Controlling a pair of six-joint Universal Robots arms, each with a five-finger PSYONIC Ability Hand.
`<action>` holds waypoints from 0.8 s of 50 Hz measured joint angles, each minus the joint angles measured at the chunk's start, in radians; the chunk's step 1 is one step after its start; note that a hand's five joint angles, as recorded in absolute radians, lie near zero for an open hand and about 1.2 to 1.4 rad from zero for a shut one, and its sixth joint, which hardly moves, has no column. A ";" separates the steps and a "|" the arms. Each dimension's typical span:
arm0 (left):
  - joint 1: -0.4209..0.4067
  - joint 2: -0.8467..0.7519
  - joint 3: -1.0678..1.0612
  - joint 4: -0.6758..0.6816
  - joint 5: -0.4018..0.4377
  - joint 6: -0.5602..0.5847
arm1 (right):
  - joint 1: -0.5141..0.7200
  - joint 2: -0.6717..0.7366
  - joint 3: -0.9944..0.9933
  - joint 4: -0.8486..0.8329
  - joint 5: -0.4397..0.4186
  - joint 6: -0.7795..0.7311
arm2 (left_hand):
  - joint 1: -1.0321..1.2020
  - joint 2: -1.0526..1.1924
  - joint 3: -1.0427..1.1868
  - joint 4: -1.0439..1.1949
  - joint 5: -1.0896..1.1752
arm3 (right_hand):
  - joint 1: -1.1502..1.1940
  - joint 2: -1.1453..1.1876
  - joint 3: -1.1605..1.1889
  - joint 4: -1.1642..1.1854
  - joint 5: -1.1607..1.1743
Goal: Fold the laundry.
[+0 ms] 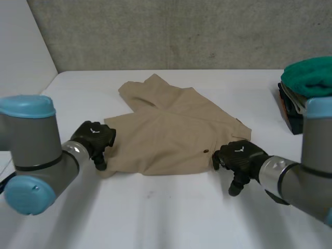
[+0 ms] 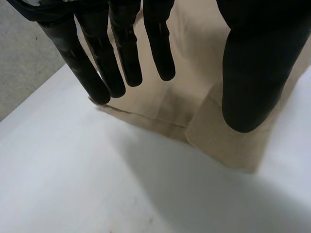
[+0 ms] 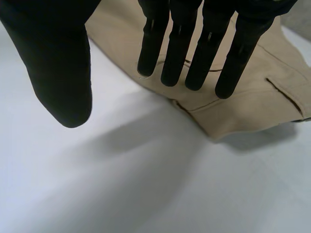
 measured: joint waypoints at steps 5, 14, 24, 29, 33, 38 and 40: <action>-0.014 -0.102 0.080 0.004 -0.010 0.022 | 0.014 0.077 0.001 -0.188 0.050 -0.002 | 0.005 0.014 0.013 0.013 0.011 | -0.077 -0.103 -0.081 -0.089 -0.097; -0.040 -0.187 0.198 -0.016 -0.053 0.033 | 0.042 0.200 -0.114 -0.285 0.090 -0.004 | 0.020 0.027 0.027 0.026 0.025 | -0.077 -0.104 -0.081 -0.092 -0.104; -0.041 -0.199 0.262 -0.034 -0.084 0.028 | 0.070 0.305 -0.241 -0.280 0.102 0.001 | -0.069 -0.066 -0.063 -0.082 -0.085 | -0.077 -0.104 -0.081 -0.090 -0.085; -0.038 -0.144 0.246 -0.084 -0.082 0.006 | 0.080 0.343 -0.292 -0.293 0.115 -0.001 | -0.069 -0.081 -0.075 -0.095 -0.099 | -0.064 -0.007 0.008 0.003 0.022; -0.031 -0.074 0.218 -0.118 -0.068 -0.032 | 0.083 0.359 -0.317 -0.309 0.119 -0.002 | -0.079 -0.086 -0.077 -0.099 -0.105 | -0.020 0.023 0.039 0.033 0.052; -0.028 -0.006 0.186 -0.153 -0.041 -0.084 | 0.086 0.381 -0.343 -0.329 0.122 -0.008 | -0.126 -0.125 -0.128 -0.146 -0.146 | -0.020 0.047 0.062 0.057 0.075; -0.030 0.007 0.177 -0.168 -0.030 -0.101 | 0.086 0.393 -0.354 -0.335 0.123 -0.012 | -0.126 -0.128 -0.129 -0.148 -0.149 | -0.020 0.049 0.065 0.059 0.078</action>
